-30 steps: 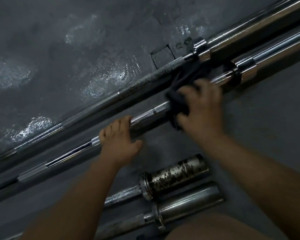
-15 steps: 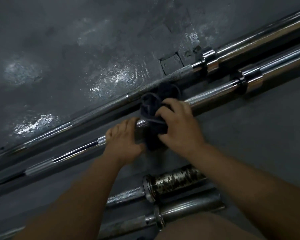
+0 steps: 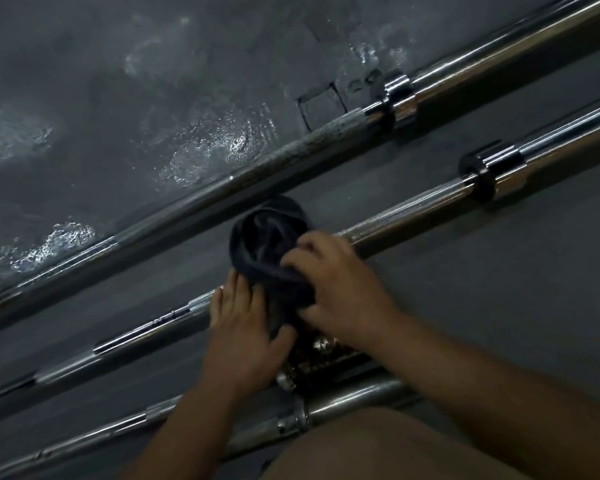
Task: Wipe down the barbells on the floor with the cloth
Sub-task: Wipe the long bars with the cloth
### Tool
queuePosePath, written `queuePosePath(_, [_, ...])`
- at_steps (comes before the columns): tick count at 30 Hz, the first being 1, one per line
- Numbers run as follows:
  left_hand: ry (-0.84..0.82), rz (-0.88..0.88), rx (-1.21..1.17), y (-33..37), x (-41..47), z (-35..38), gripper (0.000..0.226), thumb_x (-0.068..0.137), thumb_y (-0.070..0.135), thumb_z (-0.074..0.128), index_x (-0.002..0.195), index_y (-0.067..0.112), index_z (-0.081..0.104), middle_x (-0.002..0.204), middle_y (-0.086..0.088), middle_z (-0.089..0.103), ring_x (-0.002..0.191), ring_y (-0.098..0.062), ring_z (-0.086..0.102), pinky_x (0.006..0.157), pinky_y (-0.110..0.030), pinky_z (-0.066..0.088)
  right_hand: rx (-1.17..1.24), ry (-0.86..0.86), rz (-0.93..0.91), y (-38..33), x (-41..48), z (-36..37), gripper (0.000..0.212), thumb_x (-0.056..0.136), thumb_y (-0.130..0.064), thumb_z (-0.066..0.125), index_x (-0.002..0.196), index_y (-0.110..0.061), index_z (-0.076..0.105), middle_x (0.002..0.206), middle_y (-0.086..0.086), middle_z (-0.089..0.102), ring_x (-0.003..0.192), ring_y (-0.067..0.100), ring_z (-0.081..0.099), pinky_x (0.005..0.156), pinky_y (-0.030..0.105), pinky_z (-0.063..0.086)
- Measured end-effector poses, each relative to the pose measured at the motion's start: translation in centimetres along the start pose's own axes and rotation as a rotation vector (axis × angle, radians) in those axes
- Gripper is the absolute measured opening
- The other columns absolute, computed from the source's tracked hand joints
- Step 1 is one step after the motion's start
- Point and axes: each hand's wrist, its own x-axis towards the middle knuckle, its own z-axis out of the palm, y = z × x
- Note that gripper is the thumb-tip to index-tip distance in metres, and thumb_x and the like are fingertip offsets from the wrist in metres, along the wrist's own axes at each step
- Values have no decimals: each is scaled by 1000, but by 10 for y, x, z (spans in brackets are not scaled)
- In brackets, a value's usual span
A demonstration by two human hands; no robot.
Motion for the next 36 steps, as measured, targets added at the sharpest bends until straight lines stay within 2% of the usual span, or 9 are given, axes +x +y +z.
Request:
queuePosePath(6, [-14,-16,26,-1,9,2,91,75,60,21,151,33,-21,158,4,-29,143,-13,-32,118,-41,-16,-195,602,477,72,-15,-78,54,68,-15,77,118,-16,58,128,20,49,116,40,48,97,36,36])
queuePosePath(8, [-7,-49,54,-5,25,-1,95,71,62,21,154,31,-12,162,3,-19,147,-17,-22,118,-42,-14,-215,562,497,58,-6,-51,57,61,-13,81,114,-20,59,127,17,49,110,39,50,94,39,40])
queuePosePath(13, [11,0,51,-21,65,-38,94,67,63,27,149,18,32,149,-12,42,134,-31,39,112,-45,29,-116,82,6,9,22,-9,60,63,-19,81,118,-28,58,128,5,46,111,32,48,85,44,54])
queuePosePath(20, [54,-53,65,-11,68,-39,100,65,65,30,154,20,20,159,-6,25,146,-24,22,120,-43,13,-116,718,548,84,18,-69,57,66,-19,71,118,-27,49,127,15,46,113,37,52,99,45,46])
queuePosePath(25, [19,-14,9,-14,50,-39,103,63,63,31,155,19,21,157,-7,30,144,-26,27,118,-45,21,-56,84,182,25,5,-7,61,64,-25,79,116,-35,49,114,5,42,100,33,54,83,44,53])
queuePosePath(27, [26,10,-38,-15,38,-39,98,64,60,34,153,20,28,156,-5,33,142,-24,30,117,-43,26,11,151,150,30,6,-42,61,64,-19,78,118,-33,55,114,0,45,103,22,53,90,38,51])
queuePosePath(31, [115,-7,-67,-9,35,-34,72,70,52,40,135,23,51,127,-2,53,116,-25,47,98,-41,41,-74,676,432,62,24,-110,56,72,-19,71,126,-21,56,125,7,47,114,23,48,96,27,39])
queuePosePath(33, [112,-49,-1,3,47,-25,71,70,56,35,131,25,53,120,-4,53,111,-28,47,95,-41,38,-236,571,529,59,23,-91,55,73,-26,73,125,-23,56,130,11,46,118,35,46,94,39,45])
queuePosePath(36, [57,-71,110,15,49,-8,75,68,60,32,136,30,46,133,-3,51,117,-29,45,97,-41,33,-274,297,253,28,11,-30,57,62,-31,80,114,-28,58,122,8,47,105,36,47,77,42,52])
